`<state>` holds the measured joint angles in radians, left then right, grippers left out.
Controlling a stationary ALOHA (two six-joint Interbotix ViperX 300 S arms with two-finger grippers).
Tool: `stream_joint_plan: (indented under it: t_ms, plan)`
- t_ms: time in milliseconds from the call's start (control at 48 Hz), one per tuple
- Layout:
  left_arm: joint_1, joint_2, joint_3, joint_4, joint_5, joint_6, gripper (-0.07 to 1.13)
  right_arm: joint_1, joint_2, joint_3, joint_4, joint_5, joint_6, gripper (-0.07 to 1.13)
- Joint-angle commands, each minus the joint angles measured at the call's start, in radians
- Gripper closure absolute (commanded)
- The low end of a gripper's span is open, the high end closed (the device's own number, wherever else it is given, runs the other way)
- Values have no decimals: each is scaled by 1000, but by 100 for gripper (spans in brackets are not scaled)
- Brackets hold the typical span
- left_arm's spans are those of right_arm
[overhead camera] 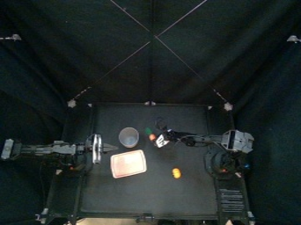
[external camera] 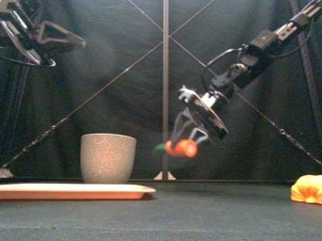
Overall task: Pick the carrot then place it in the grey bowl
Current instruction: Place carrot in the grey bowl
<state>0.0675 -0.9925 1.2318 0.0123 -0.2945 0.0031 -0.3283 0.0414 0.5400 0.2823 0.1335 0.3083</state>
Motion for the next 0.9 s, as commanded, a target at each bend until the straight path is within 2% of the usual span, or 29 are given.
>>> stream_joint_plan:
  t_ms: [21, 354, 667, 771, 896]
  plan:
    - [-2, 0, -15, 2, -5, 2, 108, 20, -49, -112, -21, 12, -2, 62]
    - [0, 0, -20, 2, -9, 2, 108, 74, 107, -407, -91, 41, -5, 62]
    - [-2, -2, -21, 2, -9, 2, 109, 87, 278, -618, -183, 189, 0, 60]
    - [-2, -5, -21, 2, -9, 0, 108, 80, 304, -661, -219, 235, 2, 54]
    - [-2, -14, -20, 2, -9, 0, 109, 80, 321, -693, -250, 284, 2, 38]
